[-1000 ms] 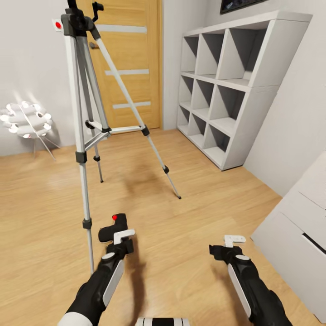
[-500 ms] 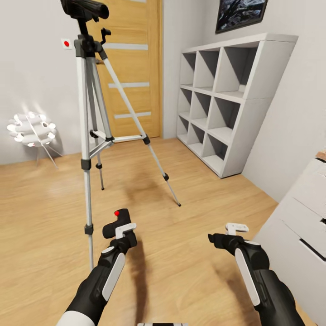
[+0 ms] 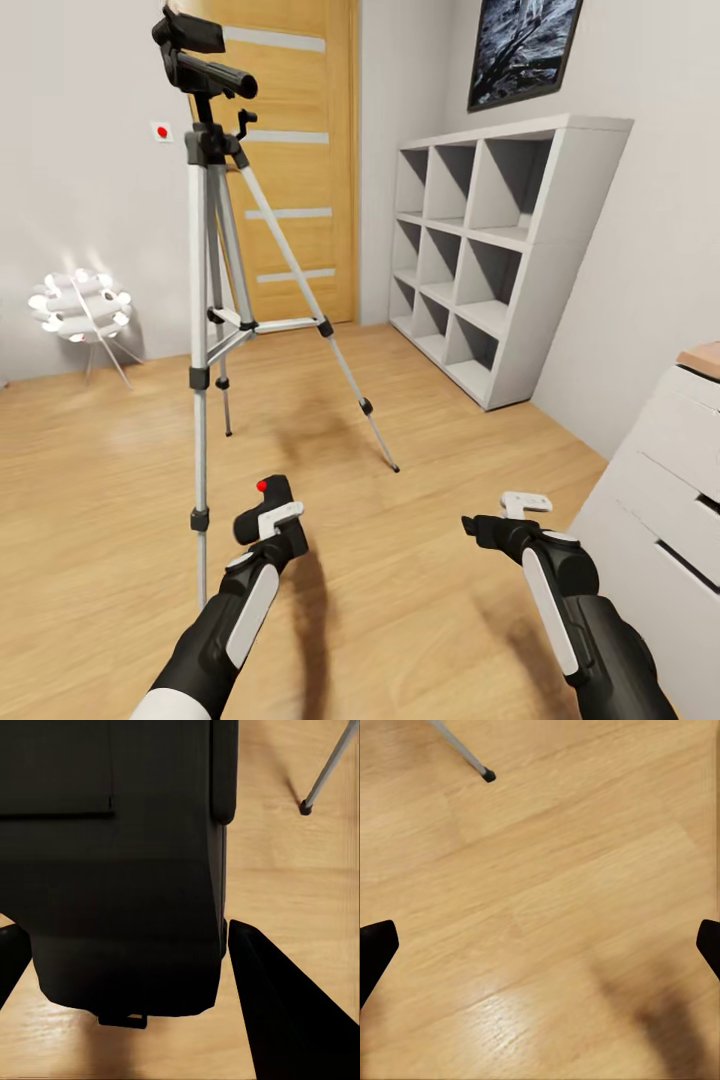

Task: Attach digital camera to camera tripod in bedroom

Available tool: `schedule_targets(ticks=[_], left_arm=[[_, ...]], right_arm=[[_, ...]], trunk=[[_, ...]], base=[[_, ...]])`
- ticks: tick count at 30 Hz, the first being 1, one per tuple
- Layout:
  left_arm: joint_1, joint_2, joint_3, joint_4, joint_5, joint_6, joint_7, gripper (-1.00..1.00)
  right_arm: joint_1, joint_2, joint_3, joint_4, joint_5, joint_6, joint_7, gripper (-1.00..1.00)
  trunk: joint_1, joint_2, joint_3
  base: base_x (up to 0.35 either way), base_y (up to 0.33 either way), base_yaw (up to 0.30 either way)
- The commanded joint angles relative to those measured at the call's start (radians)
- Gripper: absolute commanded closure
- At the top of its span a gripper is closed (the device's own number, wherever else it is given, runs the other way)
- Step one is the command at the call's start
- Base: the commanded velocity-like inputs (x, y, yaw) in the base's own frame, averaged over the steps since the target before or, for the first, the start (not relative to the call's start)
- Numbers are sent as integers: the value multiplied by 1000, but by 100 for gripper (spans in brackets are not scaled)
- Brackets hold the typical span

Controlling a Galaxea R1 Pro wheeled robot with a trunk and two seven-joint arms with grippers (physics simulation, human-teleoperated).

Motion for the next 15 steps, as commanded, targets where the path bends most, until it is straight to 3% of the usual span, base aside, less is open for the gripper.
schedule_targets(ticks=[1, 15], left_arm=[[0, 1, -2, 0, 15, 3, 7, 100], [0, -4, -4, 9, 45, 4, 1, 100]], right_arm=[[-1, -1, 0, -1, -10, 3, -7, -100], [0, -5, 1, 3, -14, 12, -5, -100]], trunk=[[-1, 0, 3], [-7, 3, 57]], base=[[0, 0, 0], [0, 0, 0]])
